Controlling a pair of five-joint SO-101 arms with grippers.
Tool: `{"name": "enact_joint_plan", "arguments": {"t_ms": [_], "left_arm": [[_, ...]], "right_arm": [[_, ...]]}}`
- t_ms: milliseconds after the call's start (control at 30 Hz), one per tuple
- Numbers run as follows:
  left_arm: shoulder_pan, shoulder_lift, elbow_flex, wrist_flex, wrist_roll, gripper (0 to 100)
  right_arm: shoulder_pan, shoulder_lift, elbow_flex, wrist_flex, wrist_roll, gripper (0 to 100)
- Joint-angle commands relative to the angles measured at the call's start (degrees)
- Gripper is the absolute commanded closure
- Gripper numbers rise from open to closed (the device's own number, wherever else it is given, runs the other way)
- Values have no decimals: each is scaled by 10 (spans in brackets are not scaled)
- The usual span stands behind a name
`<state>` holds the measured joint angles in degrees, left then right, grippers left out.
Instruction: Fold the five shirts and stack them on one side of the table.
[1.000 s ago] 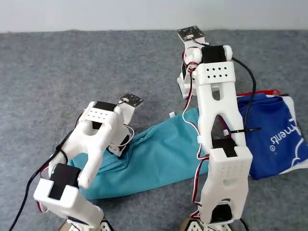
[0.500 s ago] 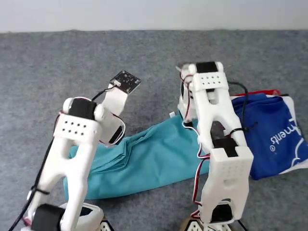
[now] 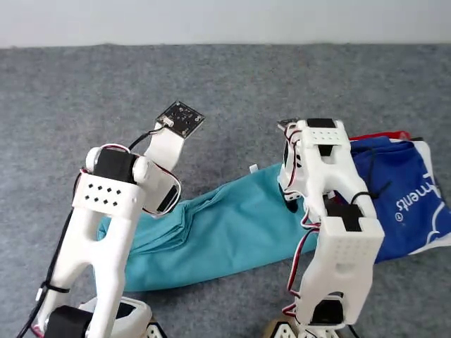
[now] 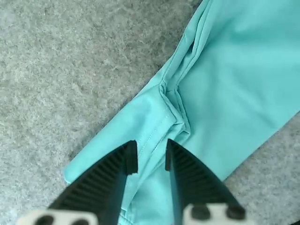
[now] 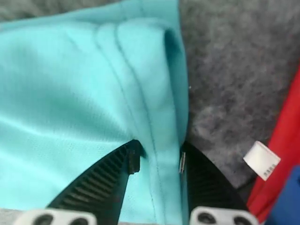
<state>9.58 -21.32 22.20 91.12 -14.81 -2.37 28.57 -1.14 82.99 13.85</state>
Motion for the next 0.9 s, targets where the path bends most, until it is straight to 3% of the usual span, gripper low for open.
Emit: {"name": "enact_joint_plan", "arguments": {"t_ms": [0,233,533,633,867], "left_arm": [[4,-18,-17,4,-6,893],[4,-18,-16,4,-6,893],[4,-18,0,1,-6,893],[4,-18,0,0,-6,893],[4,-18,0,0,-6,893]], "right_arm": [[5,-22,17,-29,7,850],[2,-29,2,10,8,685],[7,-22,-1,7,8,693],[2,-19,0,7,7,720],[-68,24,-1,7,4,903]]}}
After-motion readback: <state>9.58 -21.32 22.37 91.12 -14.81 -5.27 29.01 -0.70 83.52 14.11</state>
